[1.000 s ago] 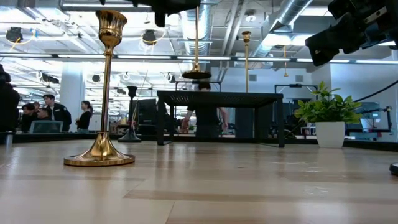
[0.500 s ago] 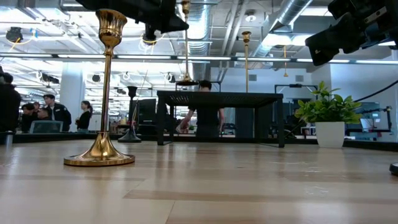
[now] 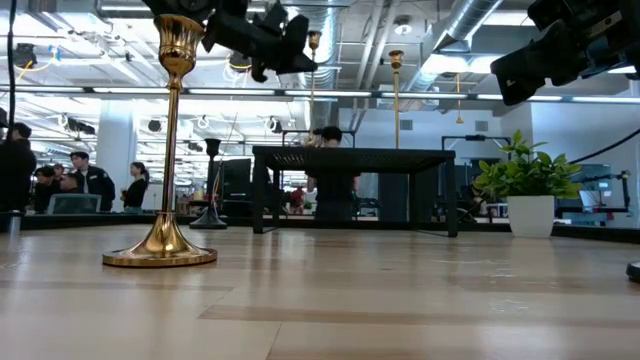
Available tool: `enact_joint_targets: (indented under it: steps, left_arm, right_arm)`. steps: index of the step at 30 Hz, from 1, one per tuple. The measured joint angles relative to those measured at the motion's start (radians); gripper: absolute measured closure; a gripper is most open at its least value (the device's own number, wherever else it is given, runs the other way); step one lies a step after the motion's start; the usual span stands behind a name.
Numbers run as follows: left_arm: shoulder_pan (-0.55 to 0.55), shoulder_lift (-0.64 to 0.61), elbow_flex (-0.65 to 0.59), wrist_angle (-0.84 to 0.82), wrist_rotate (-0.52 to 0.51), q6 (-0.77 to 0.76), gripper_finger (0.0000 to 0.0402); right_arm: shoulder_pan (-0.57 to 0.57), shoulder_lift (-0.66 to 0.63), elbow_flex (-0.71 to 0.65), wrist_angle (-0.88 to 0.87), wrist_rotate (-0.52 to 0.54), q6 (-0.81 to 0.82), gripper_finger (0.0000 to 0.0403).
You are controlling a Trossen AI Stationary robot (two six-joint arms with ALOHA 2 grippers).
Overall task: Pick & Place candle stick holders
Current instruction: Put the top gold candle holder on the shelf
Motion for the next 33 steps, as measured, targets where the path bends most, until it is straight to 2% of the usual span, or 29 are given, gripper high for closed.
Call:
enact_joint_targets:
  steps: [4, 20, 33]
  left_arm:
    - [0.021, 0.023, 0.01, -0.035, -0.028, 0.0, 0.0387]
    - [0.038, 0.041, 0.012, -0.024, -0.027, -0.012, 0.0386]
    - [0.037, 0.041, 0.011, -0.025, -0.028, -0.038, 0.0339]
  right_arm:
    - [0.0, 0.0, 0.0, 0.0, 0.0, -0.003, 0.0403]
    - [0.0, 0.0, 0.0, -0.001, 0.0, -0.003, 0.0403]
    - [0.0, 0.0, 0.0, -0.008, 0.0, -0.003, 0.0403]
